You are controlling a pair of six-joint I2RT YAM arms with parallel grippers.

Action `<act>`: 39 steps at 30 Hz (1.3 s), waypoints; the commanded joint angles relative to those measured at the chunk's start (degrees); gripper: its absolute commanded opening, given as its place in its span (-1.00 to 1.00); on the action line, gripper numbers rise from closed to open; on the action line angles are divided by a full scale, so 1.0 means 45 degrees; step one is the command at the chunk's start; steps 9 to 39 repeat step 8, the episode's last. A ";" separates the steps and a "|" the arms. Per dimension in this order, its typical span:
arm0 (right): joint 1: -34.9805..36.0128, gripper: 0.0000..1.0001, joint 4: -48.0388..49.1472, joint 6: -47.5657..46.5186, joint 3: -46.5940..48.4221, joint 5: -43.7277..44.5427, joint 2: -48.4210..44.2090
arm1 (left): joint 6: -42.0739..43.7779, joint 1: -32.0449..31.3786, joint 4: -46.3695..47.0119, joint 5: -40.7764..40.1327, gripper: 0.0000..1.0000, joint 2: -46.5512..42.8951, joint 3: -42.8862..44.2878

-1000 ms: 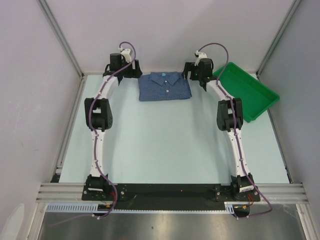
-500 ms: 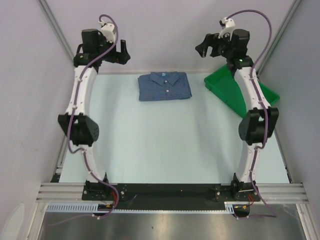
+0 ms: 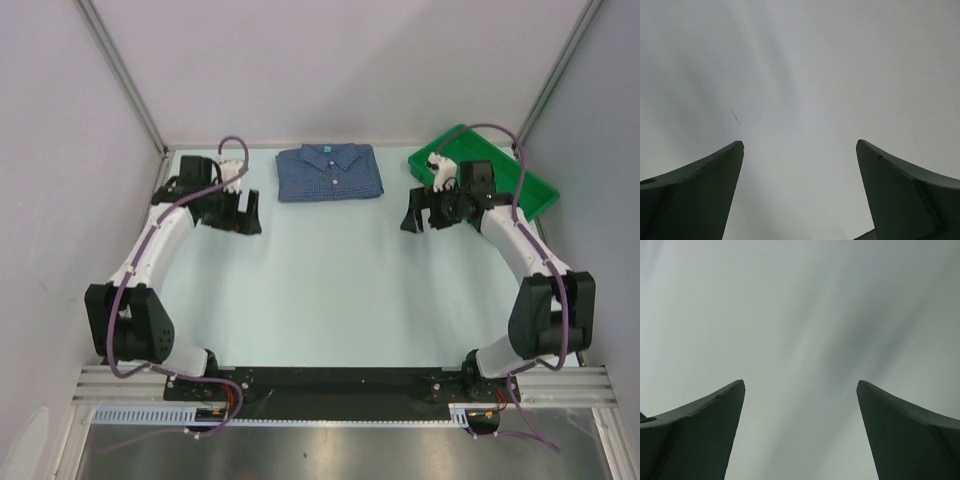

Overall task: Fold and stack the long sleeve shirts
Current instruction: Neatly place the folded shirt to the corner

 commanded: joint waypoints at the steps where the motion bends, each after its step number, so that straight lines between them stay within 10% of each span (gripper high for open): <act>1: 0.0009 0.99 0.0110 -0.0582 -0.1725 0.0095 -0.2489 | -0.0003 -0.0256 0.0780 -0.0277 0.99 -0.2394 -0.2259; 39: -0.0011 0.99 0.0168 -0.0504 -0.2182 0.0115 -0.3370 | -0.0237 -0.0296 0.0839 -0.0628 0.99 -0.3081 -0.2873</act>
